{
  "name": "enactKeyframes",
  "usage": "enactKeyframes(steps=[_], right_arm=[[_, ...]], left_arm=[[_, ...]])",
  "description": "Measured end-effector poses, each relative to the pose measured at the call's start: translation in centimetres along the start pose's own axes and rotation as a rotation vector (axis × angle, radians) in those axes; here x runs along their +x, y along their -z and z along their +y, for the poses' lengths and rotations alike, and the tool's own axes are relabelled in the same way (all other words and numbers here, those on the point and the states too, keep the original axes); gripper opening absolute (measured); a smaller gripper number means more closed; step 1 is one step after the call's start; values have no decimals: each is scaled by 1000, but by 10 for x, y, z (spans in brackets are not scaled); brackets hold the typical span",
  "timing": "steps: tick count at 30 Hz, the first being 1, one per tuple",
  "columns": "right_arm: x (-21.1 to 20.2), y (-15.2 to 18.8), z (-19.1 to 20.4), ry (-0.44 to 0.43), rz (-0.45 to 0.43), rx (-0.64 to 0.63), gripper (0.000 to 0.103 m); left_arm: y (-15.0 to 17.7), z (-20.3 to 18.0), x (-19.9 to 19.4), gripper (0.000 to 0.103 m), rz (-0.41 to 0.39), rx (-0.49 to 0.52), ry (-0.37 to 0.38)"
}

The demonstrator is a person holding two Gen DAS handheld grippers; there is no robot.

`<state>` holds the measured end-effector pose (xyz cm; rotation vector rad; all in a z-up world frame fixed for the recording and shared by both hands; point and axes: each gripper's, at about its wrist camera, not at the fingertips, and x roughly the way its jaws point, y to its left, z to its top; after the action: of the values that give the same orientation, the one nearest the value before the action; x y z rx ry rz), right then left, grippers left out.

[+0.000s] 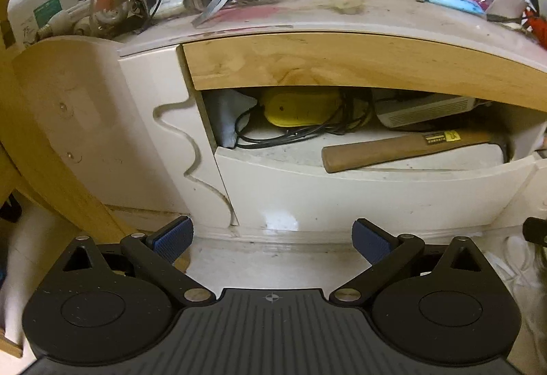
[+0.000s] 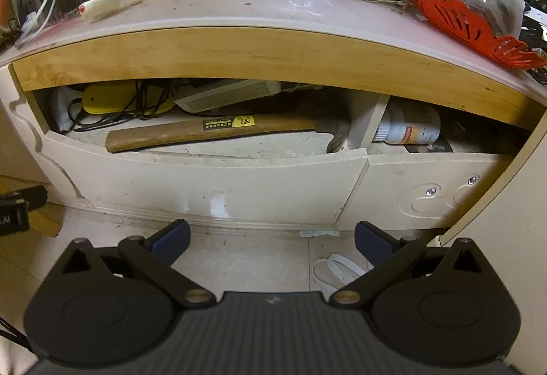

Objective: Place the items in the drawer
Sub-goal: 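Reach both grippers down to the front edge of the white drawer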

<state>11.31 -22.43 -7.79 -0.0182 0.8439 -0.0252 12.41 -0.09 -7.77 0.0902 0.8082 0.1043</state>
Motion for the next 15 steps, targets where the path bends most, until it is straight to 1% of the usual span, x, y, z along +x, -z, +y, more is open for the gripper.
enactKeyframes(steps=[4,15], right_arm=[[8,0,-1,6,2,-9,103],[33,-1,1,10,9,-26,103]], left_arm=[[-4,2,6,102,-3,1,12],[-9,1,25,102,-34,44,-15]])
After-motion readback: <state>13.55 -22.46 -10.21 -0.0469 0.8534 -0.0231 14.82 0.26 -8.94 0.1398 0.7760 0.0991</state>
